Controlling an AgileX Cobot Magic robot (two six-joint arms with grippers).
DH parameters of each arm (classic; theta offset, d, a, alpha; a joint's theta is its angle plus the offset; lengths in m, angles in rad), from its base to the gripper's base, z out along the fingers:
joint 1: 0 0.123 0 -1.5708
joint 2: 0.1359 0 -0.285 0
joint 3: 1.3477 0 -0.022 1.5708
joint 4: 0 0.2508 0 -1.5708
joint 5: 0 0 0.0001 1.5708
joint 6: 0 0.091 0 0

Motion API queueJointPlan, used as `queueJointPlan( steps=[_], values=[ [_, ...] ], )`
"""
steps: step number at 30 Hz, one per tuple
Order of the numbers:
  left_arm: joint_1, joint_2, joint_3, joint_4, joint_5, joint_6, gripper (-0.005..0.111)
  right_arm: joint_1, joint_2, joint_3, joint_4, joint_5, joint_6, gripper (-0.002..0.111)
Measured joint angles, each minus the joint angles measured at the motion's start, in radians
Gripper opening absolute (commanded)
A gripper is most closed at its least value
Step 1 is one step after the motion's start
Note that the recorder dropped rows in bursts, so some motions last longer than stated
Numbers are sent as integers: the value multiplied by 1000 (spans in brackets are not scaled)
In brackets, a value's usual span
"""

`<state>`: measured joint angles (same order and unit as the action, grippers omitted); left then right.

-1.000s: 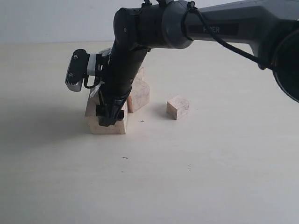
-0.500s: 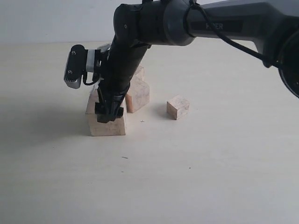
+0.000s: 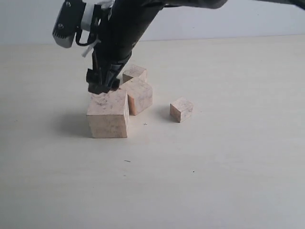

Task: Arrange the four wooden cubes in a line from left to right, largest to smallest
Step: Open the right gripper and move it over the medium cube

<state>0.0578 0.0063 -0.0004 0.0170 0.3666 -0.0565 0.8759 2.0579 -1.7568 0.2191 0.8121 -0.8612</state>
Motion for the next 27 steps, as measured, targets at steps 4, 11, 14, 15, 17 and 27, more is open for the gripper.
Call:
queueJointPlan(
  steps=[4, 11, 14, 15, 17, 27],
  values=[
    [0, 0, 0, 0, 0, 0, 0, 0, -34, 0, -186, -4, 180, 86],
    [0, 0, 0, 0, 0, 0, 0, -48, -40, 0, -374, -6, 382, 77],
    [0, 0, 0, 0, 0, 0, 0, -104, -40, 0, -385, -6, 418, 77],
    [0, 0, 0, 0, 0, 0, 0, -119, -40, 0, -387, -6, 434, 77],
    [0, 0, 0, 0, 0, 0, 0, -154, -40, 0, -359, -6, 477, 77],
    [0, 0, 0, 0, 0, 0, 0, -192, -11, 0, -172, 7, 514, 77]
  ],
)
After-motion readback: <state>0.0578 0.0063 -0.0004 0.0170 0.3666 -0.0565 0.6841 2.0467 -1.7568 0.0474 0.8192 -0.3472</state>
